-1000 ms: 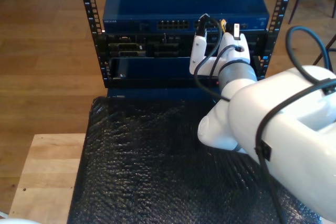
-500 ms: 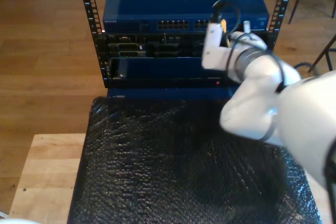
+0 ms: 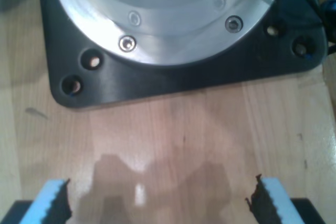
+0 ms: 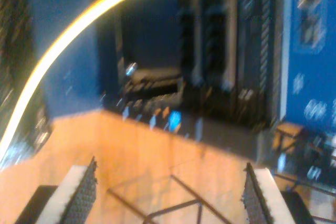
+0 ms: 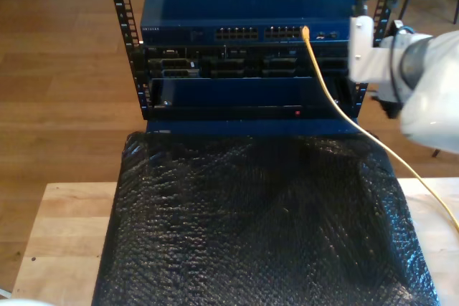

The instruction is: Grab the cable and plug it in

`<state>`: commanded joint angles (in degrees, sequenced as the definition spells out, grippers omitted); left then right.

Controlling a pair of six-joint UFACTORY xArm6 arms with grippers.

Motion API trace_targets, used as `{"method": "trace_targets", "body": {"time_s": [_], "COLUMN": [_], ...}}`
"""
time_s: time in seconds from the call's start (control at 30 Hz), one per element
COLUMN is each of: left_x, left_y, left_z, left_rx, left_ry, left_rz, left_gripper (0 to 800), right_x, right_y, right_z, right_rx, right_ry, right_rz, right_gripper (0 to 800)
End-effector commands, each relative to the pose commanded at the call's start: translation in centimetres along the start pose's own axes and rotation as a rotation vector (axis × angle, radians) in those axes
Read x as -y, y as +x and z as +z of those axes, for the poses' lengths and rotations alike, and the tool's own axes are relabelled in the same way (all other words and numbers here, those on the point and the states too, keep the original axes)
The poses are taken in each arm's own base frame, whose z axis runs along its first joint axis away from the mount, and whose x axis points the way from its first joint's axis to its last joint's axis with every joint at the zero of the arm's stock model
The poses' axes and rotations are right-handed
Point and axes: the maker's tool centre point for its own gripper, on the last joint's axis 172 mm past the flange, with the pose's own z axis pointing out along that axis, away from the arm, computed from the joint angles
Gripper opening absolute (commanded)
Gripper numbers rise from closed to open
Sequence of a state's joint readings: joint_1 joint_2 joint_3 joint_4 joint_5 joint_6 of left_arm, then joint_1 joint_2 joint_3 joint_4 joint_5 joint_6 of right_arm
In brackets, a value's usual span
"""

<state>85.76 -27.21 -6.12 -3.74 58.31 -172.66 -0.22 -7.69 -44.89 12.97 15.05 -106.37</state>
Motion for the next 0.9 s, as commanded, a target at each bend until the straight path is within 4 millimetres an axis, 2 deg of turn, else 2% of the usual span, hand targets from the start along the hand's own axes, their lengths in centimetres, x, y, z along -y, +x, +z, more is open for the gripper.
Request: {"method": "trace_targets", "body": {"time_s": [0.17, 0.37, 0.5, 0.63, 0.9], "left_x": [0.0, 0.0, 0.0, 0.0, 0.0], "left_y": [0.0, 0.0, 0.0, 0.0, 0.0], "left_z": [0.0, 0.0, 0.0, 0.0, 0.0], "left_rx": [0.000, 0.000, 0.000, 0.000, 0.000], "left_ry": [0.000, 0.000, 0.000, 0.000, 0.000], "left_rz": [0.000, 0.000, 0.000, 0.000, 0.000], "left_gripper": [800, 800, 800, 800, 800], "right_x": [2.6, 8.4, 12.5, 17.2, 26.5], "right_y": [-3.8, -9.7, -11.5, -14.5, -17.3], "right_z": [-1.5, -4.1, -6.1, -8.8, -13.4], "right_rx": [0.020, 0.047, 0.044, 0.057, 0.047], "right_ry": [0.087, 0.196, 0.257, 0.307, 0.396], "right_rz": [-0.052, -0.031, -0.042, -0.042, -0.047], "right_gripper": [770, 798, 798, 798, 798]}}
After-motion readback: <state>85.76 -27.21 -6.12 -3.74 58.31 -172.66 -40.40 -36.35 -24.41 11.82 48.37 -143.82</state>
